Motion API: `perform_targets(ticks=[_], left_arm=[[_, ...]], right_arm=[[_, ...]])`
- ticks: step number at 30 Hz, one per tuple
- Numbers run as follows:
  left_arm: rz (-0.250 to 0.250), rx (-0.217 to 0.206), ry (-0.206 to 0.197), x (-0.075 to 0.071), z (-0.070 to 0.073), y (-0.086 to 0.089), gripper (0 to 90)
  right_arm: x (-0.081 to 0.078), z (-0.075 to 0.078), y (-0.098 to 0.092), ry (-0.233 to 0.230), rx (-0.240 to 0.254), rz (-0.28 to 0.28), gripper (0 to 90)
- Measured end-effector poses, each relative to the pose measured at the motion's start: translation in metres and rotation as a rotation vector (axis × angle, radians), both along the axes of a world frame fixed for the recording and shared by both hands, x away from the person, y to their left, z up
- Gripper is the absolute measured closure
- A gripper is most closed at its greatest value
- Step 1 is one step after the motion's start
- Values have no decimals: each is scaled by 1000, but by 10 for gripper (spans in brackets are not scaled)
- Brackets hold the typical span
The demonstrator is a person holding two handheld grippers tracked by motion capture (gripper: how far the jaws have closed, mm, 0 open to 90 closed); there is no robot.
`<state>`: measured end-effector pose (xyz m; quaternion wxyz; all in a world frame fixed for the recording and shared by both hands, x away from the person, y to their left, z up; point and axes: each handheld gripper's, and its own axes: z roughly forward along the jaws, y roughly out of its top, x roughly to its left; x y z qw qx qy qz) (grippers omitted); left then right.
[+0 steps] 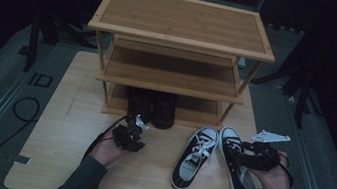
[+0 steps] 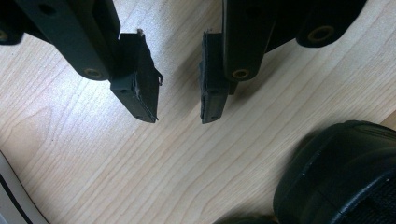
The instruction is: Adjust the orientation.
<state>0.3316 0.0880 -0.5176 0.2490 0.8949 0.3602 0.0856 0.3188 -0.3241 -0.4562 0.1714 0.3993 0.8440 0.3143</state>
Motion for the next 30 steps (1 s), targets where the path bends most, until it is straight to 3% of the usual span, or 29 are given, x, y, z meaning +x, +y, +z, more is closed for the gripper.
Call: perform_targets(ticks=[14,30], left_arm=[[12,2,3,-1,-1,3,664],[14,-4,6,-3,-1,4,661]], right_arm=[[-3,-4,20,52,-11,63,371],[-5,-10,48,89,-26,112,207]])
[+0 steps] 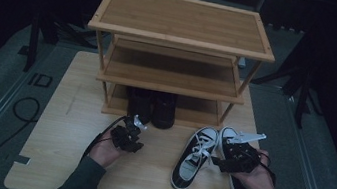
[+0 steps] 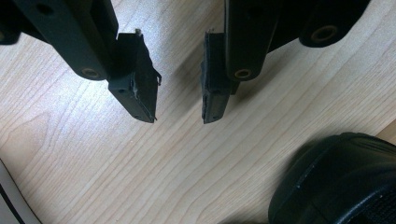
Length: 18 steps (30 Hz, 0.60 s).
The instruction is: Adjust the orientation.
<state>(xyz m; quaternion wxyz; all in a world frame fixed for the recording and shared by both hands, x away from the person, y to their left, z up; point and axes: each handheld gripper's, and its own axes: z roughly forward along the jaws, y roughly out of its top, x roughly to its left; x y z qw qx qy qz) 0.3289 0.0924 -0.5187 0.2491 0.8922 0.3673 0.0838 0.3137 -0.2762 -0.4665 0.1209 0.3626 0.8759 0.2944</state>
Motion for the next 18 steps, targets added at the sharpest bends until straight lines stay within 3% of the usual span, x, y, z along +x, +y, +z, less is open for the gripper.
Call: perform_targets(ticks=[18], left_arm=[[-2,5,13,0,-3,0,661]], right_arm=[[1,-4,29,28,18,42,194]])
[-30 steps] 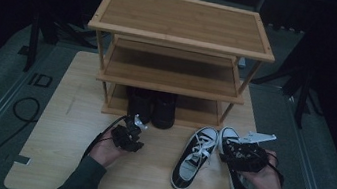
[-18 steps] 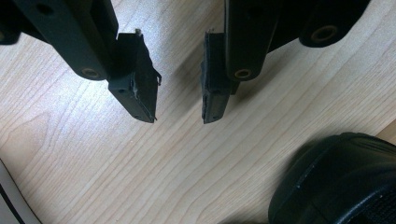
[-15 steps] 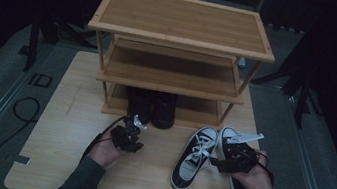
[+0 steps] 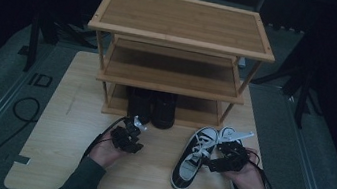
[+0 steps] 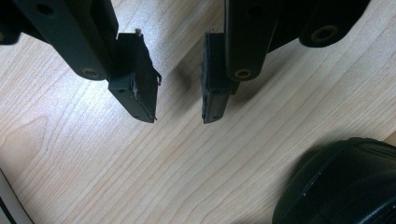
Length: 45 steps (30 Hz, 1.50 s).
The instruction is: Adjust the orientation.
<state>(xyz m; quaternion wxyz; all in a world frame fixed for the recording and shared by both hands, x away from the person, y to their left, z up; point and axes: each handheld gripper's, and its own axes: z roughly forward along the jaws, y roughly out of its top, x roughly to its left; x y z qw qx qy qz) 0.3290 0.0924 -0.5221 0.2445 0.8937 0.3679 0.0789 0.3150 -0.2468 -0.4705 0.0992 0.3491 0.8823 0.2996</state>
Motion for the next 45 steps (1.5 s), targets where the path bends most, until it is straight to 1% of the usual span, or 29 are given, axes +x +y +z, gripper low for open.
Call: perform_targets(ticks=[4,9,11,14,17,19,20,25,26,27,28,29,30,34,37,39,41,43,45], left_arm=[[5,-2,1,0,0,1,661],[3,2,2,0,0,1,661],[2,1,4,0,-1,1,661],[2,1,4,0,-1,0,661],[2,1,3,0,-1,0,661],[2,2,4,0,-1,0,661],[0,4,4,0,-1,0,661],[2,1,1,-1,0,1,661],[3,3,1,-1,0,1,661],[4,2,1,-1,0,1,661],[4,2,1,-1,0,1,661],[3,2,1,-1,-1,2,661],[4,2,2,-1,-1,1,661],[-1,6,4,-1,-1,0,661],[-1,8,6,-1,-2,0,661],[-1,10,7,-1,-3,0,661],[-2,9,10,-1,-3,0,661],[0,7,8,-1,-3,0,661],[1,6,8,-1,-2,1,661]], right_arm=[[2,-1,7,1,5,4,194],[4,-8,13,13,-3,-1,194],[5,-10,16,17,-17,-8,194],[6,-15,18,20,-67,-22,190],[6,-16,19,35,-74,-30,192],[6,-16,18,46,-77,-34,219],[6,-16,19,57,-74,-32,239],[10,-22,23,116,-89,-59,296],[10,-23,23,129,-98,-66,325],[10,-23,23,144,-103,-60,372],[10,-23,23,144,-103,-60,372],[10,-23,23,150,-107,-61,394],[9,-23,21,171,-100,-45,495],[8,-22,19,170,-118,-28,645],[8,-21,16,143,-139,-11,736],[8,-20,14,121,-156,10,777],[8,-19,13,109,-171,40,798],[9,-18,12,112,-173,60,815],[10,-17,10,128,-159,80,830]])
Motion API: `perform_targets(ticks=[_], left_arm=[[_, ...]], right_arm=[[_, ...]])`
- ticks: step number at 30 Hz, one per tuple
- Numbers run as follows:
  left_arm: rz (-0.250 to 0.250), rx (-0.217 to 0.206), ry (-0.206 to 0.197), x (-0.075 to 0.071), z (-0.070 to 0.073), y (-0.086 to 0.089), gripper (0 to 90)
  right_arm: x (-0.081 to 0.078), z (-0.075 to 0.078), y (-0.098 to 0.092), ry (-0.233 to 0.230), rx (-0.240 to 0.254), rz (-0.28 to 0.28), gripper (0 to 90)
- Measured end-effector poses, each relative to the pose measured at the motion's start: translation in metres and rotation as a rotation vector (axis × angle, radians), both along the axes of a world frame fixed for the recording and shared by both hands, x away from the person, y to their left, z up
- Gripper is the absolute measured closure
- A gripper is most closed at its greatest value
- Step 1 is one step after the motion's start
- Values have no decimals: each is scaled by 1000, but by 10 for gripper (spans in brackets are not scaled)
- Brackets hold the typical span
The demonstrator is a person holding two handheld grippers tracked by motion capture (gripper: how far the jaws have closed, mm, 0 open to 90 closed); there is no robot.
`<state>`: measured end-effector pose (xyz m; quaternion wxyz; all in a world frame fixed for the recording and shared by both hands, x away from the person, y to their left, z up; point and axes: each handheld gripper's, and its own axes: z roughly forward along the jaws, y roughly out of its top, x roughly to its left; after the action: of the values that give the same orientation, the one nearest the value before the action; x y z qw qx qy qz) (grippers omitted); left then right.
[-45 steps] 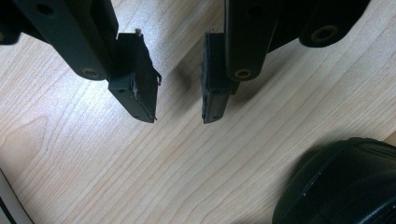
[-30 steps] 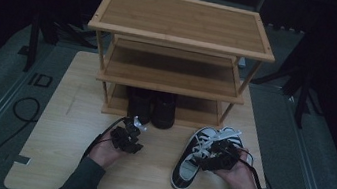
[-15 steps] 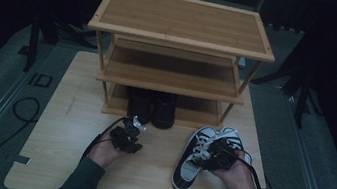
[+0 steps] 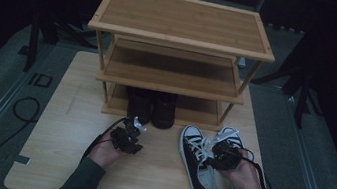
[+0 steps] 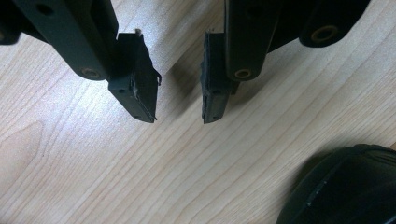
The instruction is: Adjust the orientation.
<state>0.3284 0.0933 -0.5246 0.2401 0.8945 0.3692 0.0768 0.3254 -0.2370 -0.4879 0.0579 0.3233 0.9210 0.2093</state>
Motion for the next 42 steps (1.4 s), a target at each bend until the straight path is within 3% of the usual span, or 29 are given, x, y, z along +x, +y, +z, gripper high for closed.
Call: perform_targets(ticks=[8,11,14,19,26,42], left_arm=[[4,-3,2,0,0,1,661],[3,-1,1,0,0,1,661],[3,1,2,0,-1,1,661],[2,2,3,0,-1,0,661],[1,1,4,0,-1,1,660],[-1,4,11,0,-4,-1,658]], right_arm=[[1,4,-7,18,-19,68,839],[1,5,-11,47,10,72,722],[-1,12,-16,28,29,67,612],[-3,23,-26,5,63,48,547],[-5,37,-36,-35,98,20,535],[-3,46,-76,-111,85,-138,534]])
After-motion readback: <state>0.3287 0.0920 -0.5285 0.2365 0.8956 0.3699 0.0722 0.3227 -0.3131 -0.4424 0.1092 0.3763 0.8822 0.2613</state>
